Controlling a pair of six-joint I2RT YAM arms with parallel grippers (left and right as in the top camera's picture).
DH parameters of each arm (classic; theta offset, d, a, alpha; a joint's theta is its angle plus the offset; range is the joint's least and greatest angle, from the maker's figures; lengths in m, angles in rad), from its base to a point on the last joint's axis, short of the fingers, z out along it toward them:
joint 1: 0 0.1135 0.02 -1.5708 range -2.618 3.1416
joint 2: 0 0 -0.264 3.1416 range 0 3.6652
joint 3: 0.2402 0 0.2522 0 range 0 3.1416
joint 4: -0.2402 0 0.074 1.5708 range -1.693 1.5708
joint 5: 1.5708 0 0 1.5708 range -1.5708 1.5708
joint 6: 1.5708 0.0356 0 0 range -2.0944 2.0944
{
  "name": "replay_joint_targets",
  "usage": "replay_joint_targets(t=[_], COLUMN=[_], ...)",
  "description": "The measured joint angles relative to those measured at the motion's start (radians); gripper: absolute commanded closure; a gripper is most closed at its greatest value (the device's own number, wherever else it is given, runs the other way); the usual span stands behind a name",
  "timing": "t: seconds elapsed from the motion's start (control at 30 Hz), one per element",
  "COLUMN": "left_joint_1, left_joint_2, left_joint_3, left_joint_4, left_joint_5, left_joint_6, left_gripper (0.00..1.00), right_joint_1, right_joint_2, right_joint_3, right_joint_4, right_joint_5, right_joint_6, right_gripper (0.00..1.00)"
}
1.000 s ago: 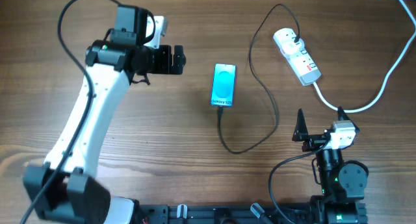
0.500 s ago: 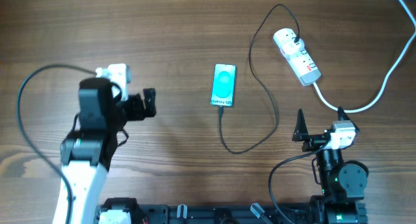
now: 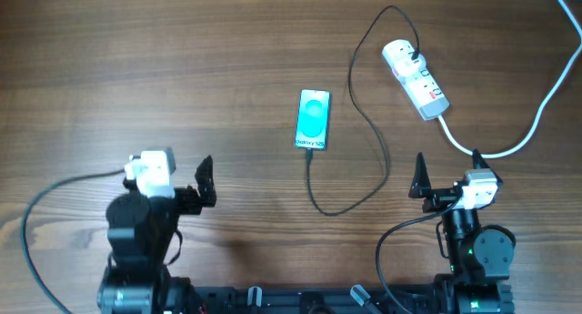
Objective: Plug charger to phone and switch on socket
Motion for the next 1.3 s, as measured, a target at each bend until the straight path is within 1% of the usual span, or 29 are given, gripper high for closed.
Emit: replay_joint_targets(t=[0.17,0.3,0.53,0.63,0.67,0.77,0.83,0.93,1.03,1.13,1.3], left_joint_1=[0.0,0.0,0.0,0.0,0.0,0.0,0.0,0.0,0.0,0.013,0.029], left_joint_2=[-0.21,-0.306,-0.353,-0.355,-0.359,-0.366,-0.366,-0.366,-0.367,-0.367,-0.367], left_joint_3=[-0.09,-0.133,-0.232,-0.27,-0.289,-0.324,-0.344,-0.357,-0.359,-0.359,-0.362], left_joint_4=[-0.003,0.001,0.126,0.224,0.283,0.392,0.442,0.475,0.495,0.481,0.371], left_joint_5=[-0.003,-0.003,-0.003,-0.003,-0.004,-0.012,-0.018,-0.037,-0.063,-0.09,-0.103], left_joint_6=[0.0,0.0,0.0,0.0,0.0,0.0,0.0,0.0,-0.002,-0.023,-0.038], left_gripper=[0.0,0.0,0.0,0.0,0.0,0.0,0.0,0.0,0.0,0.0,0.0], right_joint_1=[0.0,0.0,0.0,0.0,0.0,0.0,0.0,0.0,0.0,0.0,0.0], right_joint_2=[-0.001,-0.001,-0.001,-0.001,-0.001,-0.001,-0.001,-0.001,-0.001,-0.001,-0.001], right_joint_3=[0.0,0.0,0.0,0.0,0.0,0.0,0.0,0.0,0.0,0.0,0.0], right_joint_4=[0.0,0.0,0.0,0.0,0.0,0.0,0.0,0.0,0.0,0.0,0.0], right_joint_5=[0.0,0.0,0.0,0.0,0.0,0.0,0.0,0.0,0.0,0.0,0.0], right_joint_6=[0.0,0.0,0.0,0.0,0.0,0.0,0.0,0.0,0.0,0.0,0.0], right_gripper=[0.0,0.0,0.0,0.0,0.0,0.0,0.0,0.0,0.0,0.0,0.0])
